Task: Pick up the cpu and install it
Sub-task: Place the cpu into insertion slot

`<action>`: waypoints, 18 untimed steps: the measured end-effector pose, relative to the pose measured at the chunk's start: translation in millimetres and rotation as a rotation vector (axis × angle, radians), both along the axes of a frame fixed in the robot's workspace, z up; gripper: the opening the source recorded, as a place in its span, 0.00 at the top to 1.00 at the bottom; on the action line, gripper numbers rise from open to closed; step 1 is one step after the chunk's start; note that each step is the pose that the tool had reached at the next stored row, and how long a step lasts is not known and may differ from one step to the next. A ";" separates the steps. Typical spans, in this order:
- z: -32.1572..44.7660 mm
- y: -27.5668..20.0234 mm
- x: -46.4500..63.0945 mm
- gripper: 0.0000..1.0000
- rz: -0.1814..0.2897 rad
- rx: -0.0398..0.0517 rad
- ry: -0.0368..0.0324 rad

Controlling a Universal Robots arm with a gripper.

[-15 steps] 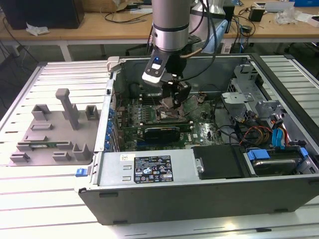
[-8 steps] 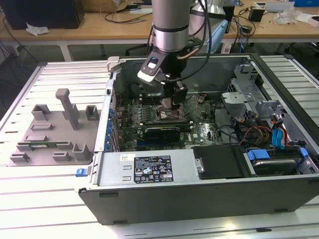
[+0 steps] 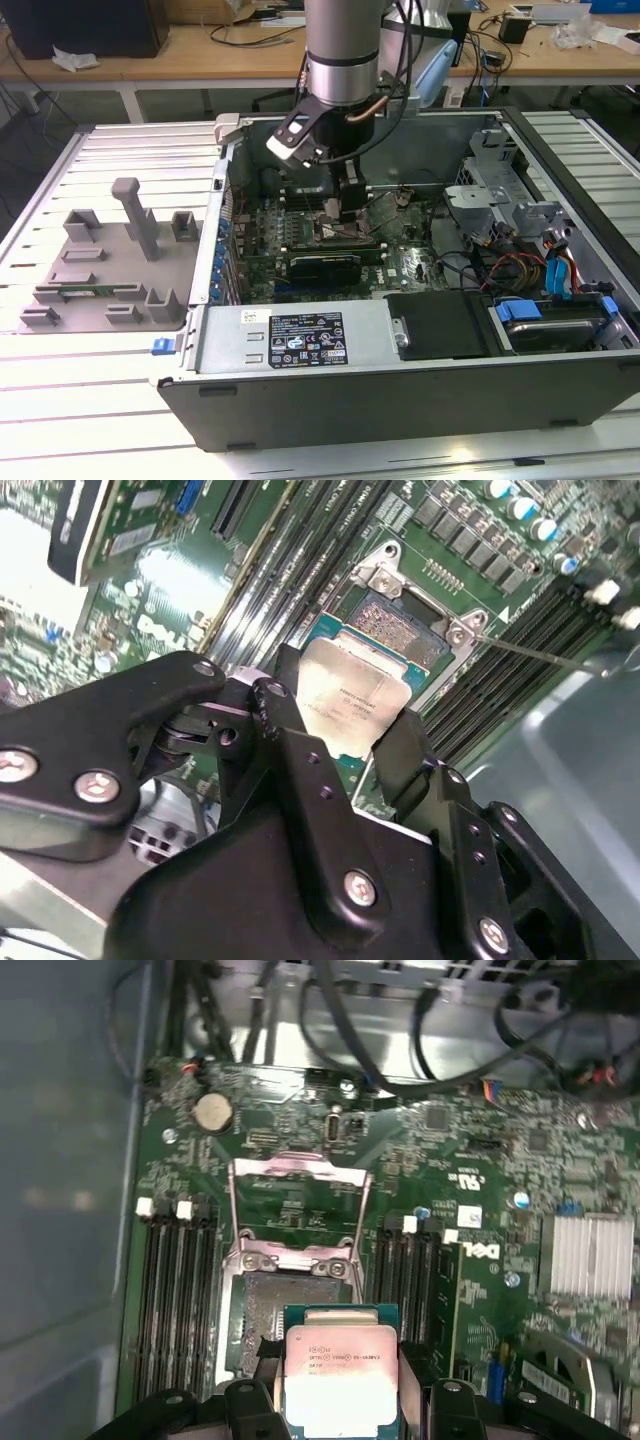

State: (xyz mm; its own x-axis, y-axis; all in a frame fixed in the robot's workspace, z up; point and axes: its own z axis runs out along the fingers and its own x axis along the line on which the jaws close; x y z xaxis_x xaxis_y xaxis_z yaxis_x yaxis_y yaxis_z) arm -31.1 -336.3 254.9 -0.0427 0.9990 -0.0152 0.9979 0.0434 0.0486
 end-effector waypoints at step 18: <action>-24.3 13.1 0.0 0.46 -0.020 -0.0004 0.0026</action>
State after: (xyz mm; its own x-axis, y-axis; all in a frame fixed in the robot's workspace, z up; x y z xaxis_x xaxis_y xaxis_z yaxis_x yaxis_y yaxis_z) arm -31.1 -323.3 230.6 -0.0228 0.9996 -0.0155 0.9987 0.0235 0.0460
